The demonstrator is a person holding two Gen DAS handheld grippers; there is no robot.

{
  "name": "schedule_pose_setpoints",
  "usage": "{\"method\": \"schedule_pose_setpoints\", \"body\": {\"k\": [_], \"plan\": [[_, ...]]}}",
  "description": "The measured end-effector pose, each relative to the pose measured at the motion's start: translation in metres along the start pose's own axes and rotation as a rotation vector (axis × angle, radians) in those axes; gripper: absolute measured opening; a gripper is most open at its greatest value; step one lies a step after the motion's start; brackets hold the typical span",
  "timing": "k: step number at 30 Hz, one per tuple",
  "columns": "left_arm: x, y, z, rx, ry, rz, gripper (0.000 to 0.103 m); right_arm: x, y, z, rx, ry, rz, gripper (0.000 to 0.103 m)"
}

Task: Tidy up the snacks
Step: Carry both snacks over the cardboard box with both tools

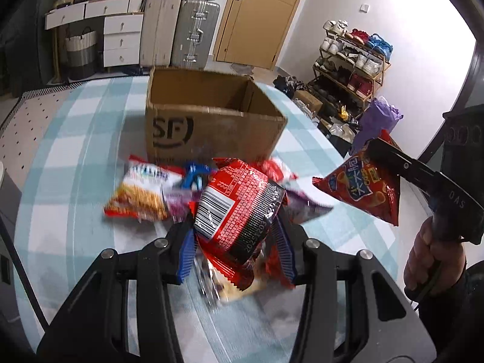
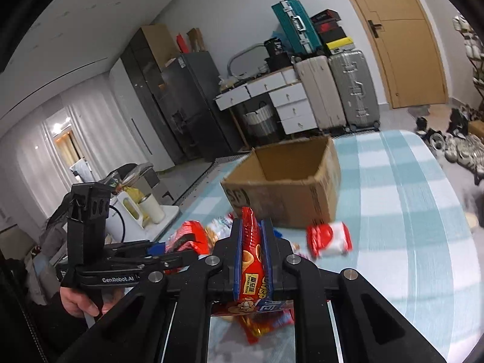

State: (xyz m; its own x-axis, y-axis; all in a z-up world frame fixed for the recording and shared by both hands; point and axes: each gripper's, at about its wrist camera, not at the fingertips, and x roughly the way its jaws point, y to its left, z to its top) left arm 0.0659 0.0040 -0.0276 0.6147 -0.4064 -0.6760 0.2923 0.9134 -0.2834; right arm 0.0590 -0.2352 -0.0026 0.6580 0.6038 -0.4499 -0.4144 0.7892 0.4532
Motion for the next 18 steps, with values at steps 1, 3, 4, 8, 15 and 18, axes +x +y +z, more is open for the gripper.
{"method": "schedule_pose_setpoints", "body": {"k": [1, 3, 4, 8, 15, 18], "plan": [[-0.001, 0.000, 0.006, 0.000, -0.002, -0.003, 0.043, 0.002, 0.002, 0.007, -0.004, -0.003, 0.004, 0.011], [0.000, 0.003, 0.020, -0.005, -0.006, -0.003, 0.043, 0.008, 0.005, 0.019, -0.019, -0.009, 0.010, 0.011], [0.000, 0.004, 0.025, -0.004, -0.006, -0.003, 0.043, 0.012, 0.007, 0.027, -0.026, -0.009, 0.015, 0.011], [0.000, 0.008, 0.055, -0.004, -0.015, 0.000, 0.043, 0.028, 0.011, 0.053, -0.041, -0.014, 0.029, 0.011], [0.013, 0.015, 0.106, -0.002, -0.013, 0.006, 0.043, 0.062, 0.009, 0.093, -0.040, -0.015, 0.060, 0.011], [0.024, 0.020, 0.128, -0.006, -0.006, 0.008, 0.043, 0.076, 0.007, 0.107, -0.035, -0.015, 0.068, 0.011]]}}
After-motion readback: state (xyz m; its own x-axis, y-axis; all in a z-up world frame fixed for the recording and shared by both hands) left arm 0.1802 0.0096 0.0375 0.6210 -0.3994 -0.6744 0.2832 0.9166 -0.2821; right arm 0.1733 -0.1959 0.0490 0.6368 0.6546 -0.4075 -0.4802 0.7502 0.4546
